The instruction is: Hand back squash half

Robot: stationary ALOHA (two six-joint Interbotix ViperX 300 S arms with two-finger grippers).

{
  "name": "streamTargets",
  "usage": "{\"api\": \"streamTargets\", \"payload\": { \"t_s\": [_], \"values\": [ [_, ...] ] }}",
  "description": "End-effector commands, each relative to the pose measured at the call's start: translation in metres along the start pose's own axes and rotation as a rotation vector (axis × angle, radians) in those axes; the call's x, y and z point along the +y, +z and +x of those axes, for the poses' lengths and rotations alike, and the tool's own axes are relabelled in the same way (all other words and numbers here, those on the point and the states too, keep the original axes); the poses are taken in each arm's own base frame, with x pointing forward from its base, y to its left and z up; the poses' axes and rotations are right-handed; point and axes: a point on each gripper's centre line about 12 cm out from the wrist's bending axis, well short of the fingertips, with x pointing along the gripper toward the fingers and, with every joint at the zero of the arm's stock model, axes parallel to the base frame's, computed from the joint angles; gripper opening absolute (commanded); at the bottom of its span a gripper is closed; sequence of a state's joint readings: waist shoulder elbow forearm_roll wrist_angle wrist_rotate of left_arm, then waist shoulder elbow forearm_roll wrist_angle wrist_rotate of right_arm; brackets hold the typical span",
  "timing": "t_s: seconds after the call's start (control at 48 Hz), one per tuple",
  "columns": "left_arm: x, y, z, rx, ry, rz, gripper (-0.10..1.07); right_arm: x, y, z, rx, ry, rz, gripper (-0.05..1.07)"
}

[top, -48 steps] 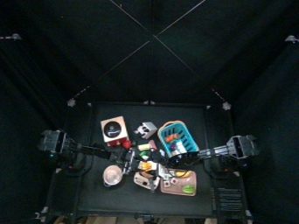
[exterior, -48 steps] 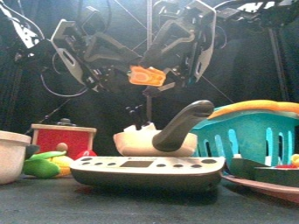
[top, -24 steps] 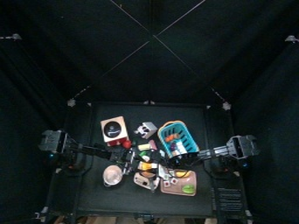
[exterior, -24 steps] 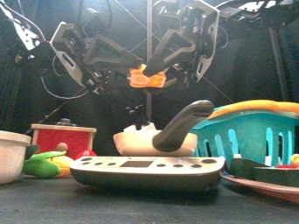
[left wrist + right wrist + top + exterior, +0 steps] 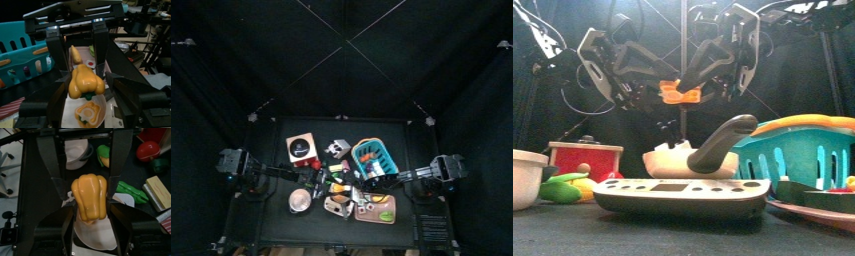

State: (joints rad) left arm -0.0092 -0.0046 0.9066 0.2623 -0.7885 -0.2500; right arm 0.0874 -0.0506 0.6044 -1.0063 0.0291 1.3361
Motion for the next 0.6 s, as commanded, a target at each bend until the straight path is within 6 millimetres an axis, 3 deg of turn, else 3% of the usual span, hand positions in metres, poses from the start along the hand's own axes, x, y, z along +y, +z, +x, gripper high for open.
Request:
{"api": "streamTargets", "payload": {
  "t_s": [0.0, 0.333, 0.583],
  "values": [
    [0.002, 0.012, 0.001, -0.039, 0.01, -0.002, 0.98, 0.002, 0.01, -0.006, -0.03, 0.006, 0.011, 0.74],
    [0.003, 0.022, -0.01, -0.09, 0.037, -0.031, 0.99, 0.0, 0.004, -0.006, -0.012, -0.003, 0.03, 0.74],
    [0.007, 0.023, -0.026, -0.124, 0.076, -0.069, 0.99, -0.009, -0.003, -0.003, 0.021, -0.068, 0.154, 0.74]
  ]
}}
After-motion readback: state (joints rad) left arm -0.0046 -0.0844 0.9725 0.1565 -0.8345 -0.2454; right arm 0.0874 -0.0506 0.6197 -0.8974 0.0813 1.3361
